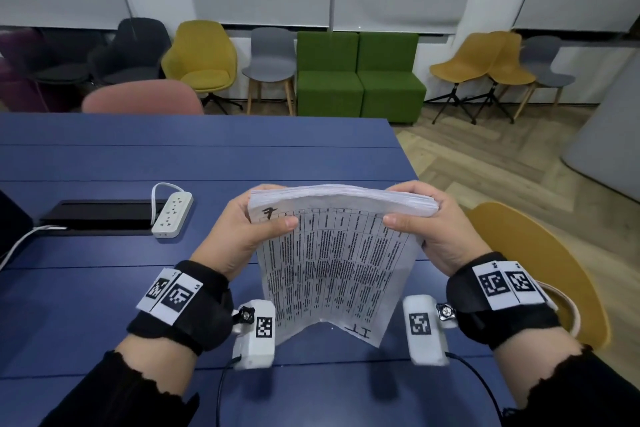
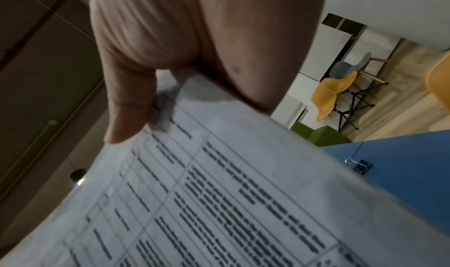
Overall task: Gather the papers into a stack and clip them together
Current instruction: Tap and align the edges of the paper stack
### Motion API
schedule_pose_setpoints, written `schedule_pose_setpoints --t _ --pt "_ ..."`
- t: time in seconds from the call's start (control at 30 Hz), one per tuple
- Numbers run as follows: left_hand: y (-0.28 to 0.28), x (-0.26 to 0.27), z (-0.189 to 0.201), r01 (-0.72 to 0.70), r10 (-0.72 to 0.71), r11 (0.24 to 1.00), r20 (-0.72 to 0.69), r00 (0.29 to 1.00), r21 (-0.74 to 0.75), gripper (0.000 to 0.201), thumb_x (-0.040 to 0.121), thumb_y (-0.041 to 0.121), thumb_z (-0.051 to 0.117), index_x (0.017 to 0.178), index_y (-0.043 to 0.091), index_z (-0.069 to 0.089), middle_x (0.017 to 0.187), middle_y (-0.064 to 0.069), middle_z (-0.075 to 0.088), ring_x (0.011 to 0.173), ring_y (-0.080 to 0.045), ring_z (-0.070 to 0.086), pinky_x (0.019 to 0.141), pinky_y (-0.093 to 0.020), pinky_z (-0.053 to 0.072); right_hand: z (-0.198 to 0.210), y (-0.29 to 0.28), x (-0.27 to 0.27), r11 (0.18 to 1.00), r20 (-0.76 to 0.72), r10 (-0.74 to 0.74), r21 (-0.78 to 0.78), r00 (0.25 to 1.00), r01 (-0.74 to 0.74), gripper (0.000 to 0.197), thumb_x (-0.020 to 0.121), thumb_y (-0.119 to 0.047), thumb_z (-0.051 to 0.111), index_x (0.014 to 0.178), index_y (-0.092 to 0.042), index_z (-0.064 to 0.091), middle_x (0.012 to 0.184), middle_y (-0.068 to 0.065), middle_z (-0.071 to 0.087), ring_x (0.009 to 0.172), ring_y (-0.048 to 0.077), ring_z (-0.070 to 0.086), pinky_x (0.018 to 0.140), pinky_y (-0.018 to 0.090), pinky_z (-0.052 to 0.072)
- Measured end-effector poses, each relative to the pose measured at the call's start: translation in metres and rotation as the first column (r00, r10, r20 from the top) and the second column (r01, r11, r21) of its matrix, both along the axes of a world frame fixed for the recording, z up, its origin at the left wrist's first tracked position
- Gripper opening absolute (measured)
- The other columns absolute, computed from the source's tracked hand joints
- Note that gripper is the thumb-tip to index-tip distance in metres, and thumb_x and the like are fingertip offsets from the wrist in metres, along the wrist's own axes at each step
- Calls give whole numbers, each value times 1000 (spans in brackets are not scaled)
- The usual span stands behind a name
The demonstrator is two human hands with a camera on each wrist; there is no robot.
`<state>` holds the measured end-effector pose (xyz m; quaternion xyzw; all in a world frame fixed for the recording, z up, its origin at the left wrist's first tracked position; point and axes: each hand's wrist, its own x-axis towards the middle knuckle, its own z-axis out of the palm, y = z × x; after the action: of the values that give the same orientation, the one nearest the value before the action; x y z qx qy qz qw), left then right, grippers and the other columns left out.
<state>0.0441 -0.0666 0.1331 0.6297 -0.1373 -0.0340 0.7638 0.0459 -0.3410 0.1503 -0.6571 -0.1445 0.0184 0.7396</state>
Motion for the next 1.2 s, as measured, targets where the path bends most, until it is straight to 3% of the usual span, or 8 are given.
schedule_pose_setpoints --t 0.13,0.3,0.5,0.63,0.7,0.83,1.0,1.2 --pt "-5 -6 -5 14 -13 999 -26 1000 45 31 65 27 77 96 21 76 103 -11 74 99 -27 69 89 -38 54 -4 3 0 998 4 -29 -48 1000 29 36 48 -26 90 77 -16 71 77 5 69 76 24 62 75 31 50" --pt "-3 -4 0 0 -3 996 36 999 92 22 73 29 73 89 14 68 92 -16 63 87 -25 63 81 -36 50 -1 5 -3 995 69 -28 -92 997 34 11 70 -8 72 75 -18 70 73 6 66 73 22 61 76 32 47" --pt "4 -7 -4 -13 12 997 16 1000 80 33 64 23 79 91 11 64 94 -19 65 87 -30 65 76 -33 54 -3 1 -6 1000 22 2 -27 1000 -2 24 62 -1 75 77 -20 70 76 3 68 70 18 63 67 25 52" --pt "-3 -10 -6 -19 19 996 -1 1000 86 21 74 14 72 93 21 76 98 -8 76 93 -23 72 80 -31 57 -11 10 -5 996 17 -72 -58 997 73 27 66 -1 75 91 3 68 94 31 67 88 30 65 87 46 50" --pt "-7 -9 -5 -42 42 995 -1 999 94 20 77 12 69 92 21 77 96 -8 76 91 -22 72 79 -32 57 -13 13 -4 991 35 -118 -64 992 120 23 72 0 72 93 7 67 101 32 66 94 36 66 94 51 48" --pt "-10 -9 -5 -196 194 977 31 980 82 39 68 27 78 102 12 69 101 -16 72 92 -23 70 84 -37 56 -14 10 -4 986 67 -141 -81 988 146 14 76 -1 72 90 0 71 98 24 70 97 39 67 93 49 50" --pt "-24 -21 -13 -405 403 913 47 914 45 48 85 9 70 125 25 50 114 -3 67 105 -13 66 95 -37 53 -13 9 -6 995 33 -104 5 994 104 20 63 1 77 80 -5 70 83 16 71 80 28 67 79 37 53" --pt "-27 -29 -21 -428 424 903 92 901 40 69 82 28 68 141 37 34 139 7 54 128 -11 53 110 -45 40 -15 5 -5 996 15 -81 32 997 80 35 53 -4 86 84 -10 71 82 12 71 79 27 67 74 34 54"
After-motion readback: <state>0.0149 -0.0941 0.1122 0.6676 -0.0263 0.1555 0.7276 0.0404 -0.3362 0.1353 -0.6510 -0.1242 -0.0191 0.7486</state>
